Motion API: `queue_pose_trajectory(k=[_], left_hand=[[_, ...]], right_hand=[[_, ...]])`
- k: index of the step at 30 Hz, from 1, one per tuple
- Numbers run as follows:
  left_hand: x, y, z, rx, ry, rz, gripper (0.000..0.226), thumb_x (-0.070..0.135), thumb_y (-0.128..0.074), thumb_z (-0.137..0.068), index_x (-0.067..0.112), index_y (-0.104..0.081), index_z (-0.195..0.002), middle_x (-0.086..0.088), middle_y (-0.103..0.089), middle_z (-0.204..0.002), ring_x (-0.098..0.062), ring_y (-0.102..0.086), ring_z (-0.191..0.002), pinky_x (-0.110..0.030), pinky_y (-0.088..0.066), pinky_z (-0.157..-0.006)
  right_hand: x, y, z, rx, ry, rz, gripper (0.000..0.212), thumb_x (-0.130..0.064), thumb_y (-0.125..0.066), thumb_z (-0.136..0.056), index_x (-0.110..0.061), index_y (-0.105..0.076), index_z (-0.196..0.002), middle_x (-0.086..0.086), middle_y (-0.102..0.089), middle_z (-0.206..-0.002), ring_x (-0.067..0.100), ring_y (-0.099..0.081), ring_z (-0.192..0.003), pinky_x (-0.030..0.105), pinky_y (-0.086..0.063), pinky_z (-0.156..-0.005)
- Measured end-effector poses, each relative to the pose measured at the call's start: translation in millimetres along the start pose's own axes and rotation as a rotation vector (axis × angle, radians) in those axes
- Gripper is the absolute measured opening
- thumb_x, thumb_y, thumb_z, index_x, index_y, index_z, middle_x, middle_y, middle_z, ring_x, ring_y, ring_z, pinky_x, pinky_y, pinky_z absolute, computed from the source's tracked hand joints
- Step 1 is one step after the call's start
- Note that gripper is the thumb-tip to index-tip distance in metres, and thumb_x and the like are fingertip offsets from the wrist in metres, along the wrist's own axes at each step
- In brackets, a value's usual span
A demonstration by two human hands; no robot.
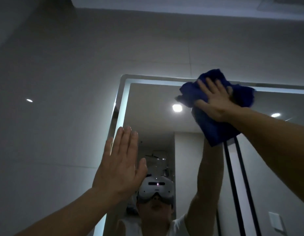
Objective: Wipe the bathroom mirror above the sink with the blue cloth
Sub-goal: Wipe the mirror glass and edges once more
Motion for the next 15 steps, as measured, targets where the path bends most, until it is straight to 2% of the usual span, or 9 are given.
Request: queue_pose_trajectory(k=[2,4,6,10,12,15], left_hand=[[2,0,0,0.014,-0.006,-0.02,0.071,0.051,-0.024,-0.099,0.007,-0.025,-0.155,-0.014,-0.018,-0.163,-0.028,-0.013,-0.152,-0.042,-0.011,-0.117],[2,0,0,0.015,-0.006,-0.023,0.071,0.052,-0.018,-0.101,0.007,-0.024,-0.155,-0.015,-0.018,-0.163,-0.029,-0.014,-0.152,-0.046,-0.012,-0.12],[1,1,0,0.015,-0.008,-0.024,0.071,0.053,-0.013,-0.101,0.008,-0.023,-0.155,-0.014,-0.02,-0.163,-0.029,-0.017,-0.151,-0.051,-0.018,-0.122],[0,0,-1,0.019,-0.019,-0.024,0.069,0.052,-0.014,-0.102,0.007,-0.028,-0.153,-0.016,-0.028,-0.16,-0.033,-0.025,-0.147,-0.057,-0.022,-0.114],[0,1,-1,0.011,-0.013,-0.04,0.069,0.051,-0.019,-0.101,0.007,-0.03,-0.153,-0.016,-0.027,-0.16,-0.033,-0.024,-0.148,-0.055,-0.019,-0.114],[1,3,-1,-0.021,0.009,-0.019,0.072,0.054,-0.016,-0.098,0.012,-0.017,-0.156,-0.01,-0.01,-0.164,-0.028,-0.007,-0.152,-0.048,-0.007,-0.119]], right_hand=[[-7,2,-18,0.053,-0.147,0.016,0.076,-0.06,-0.027,-0.097,-0.032,0.012,-0.156,0.001,0.016,-0.165,0.03,0.015,-0.15,0.056,0.01,-0.119],[-33,3,-35,0.07,-0.166,0.006,0.076,-0.059,-0.027,-0.098,-0.03,0.013,-0.156,0.003,0.016,-0.165,0.033,0.015,-0.15,0.059,0.01,-0.117],[-63,3,-49,0.042,-0.059,0.03,0.077,-0.061,-0.027,-0.098,-0.031,0.012,-0.156,0.002,0.015,-0.165,0.033,0.015,-0.15,0.058,0.011,-0.117],[-119,-2,-55,0.018,0.209,0.089,0.075,-0.063,-0.03,-0.097,-0.035,0.008,-0.156,-0.001,0.011,-0.166,0.028,0.013,-0.151,0.056,0.012,-0.118],[-129,-10,-41,0.076,0.318,0.139,0.075,-0.064,-0.03,-0.095,-0.037,0.006,-0.156,-0.002,0.007,-0.166,0.026,0.011,-0.151,0.055,0.011,-0.119],[-111,-19,-16,0.04,0.516,0.162,0.078,-0.068,-0.024,-0.088,-0.042,0.003,-0.155,-0.008,0.007,-0.165,0.019,0.013,-0.151,0.049,0.013,-0.12]])
Point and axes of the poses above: each hand's wrist, its own z-axis away from the middle knuckle, its own y-axis out of the back of the hand, x = y × z, the point moved 2 cm from there along -z, towards the middle knuckle
